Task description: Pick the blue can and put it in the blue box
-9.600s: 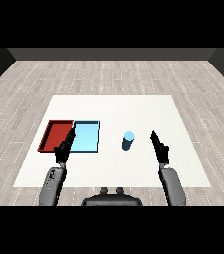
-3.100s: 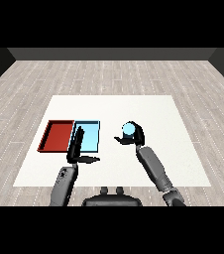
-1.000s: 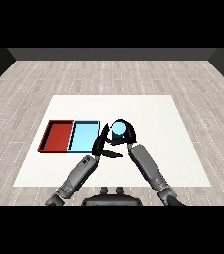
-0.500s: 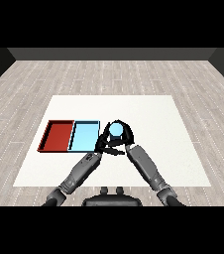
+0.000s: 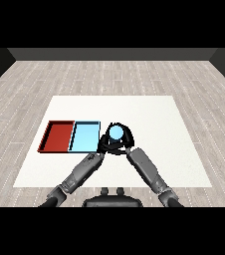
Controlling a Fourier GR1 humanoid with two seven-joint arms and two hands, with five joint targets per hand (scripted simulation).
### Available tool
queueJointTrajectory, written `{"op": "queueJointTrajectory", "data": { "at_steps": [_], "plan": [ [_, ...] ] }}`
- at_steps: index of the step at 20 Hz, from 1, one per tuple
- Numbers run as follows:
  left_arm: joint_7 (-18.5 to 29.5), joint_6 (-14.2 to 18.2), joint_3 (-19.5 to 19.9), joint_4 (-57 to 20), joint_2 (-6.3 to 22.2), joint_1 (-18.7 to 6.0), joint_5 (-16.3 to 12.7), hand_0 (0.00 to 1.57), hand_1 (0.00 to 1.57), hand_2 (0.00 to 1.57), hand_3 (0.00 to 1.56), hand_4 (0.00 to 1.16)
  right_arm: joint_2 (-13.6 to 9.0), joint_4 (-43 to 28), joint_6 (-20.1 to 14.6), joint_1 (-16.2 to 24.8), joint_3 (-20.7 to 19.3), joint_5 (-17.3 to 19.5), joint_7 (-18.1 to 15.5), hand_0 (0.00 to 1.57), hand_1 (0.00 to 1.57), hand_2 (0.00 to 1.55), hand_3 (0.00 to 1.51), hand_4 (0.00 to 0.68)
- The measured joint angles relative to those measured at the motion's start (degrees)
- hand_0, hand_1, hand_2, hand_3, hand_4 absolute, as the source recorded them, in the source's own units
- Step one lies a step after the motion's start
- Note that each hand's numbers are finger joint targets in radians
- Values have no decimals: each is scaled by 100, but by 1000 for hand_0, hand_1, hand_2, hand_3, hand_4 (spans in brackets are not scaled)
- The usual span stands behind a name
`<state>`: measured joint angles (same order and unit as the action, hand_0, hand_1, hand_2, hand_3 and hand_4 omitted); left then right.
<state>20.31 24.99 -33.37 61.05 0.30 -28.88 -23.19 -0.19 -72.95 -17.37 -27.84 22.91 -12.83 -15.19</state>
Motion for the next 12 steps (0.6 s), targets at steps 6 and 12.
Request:
{"op": "queueJointTrajectory", "data": {
  "at_steps": [6,12],
  "plan": [
    [291,51,-139,-264,40,-185,-258,0,0,0,0,0,-40,-7,-170,-17,155,-10,0,1439,1439,1448,1355,521],
    [422,84,-257,-503,121,-373,-408,0,0,0,0,0,-96,-59,-378,-113,419,-1,103,1444,1444,1446,1361,483]
  ]
}}
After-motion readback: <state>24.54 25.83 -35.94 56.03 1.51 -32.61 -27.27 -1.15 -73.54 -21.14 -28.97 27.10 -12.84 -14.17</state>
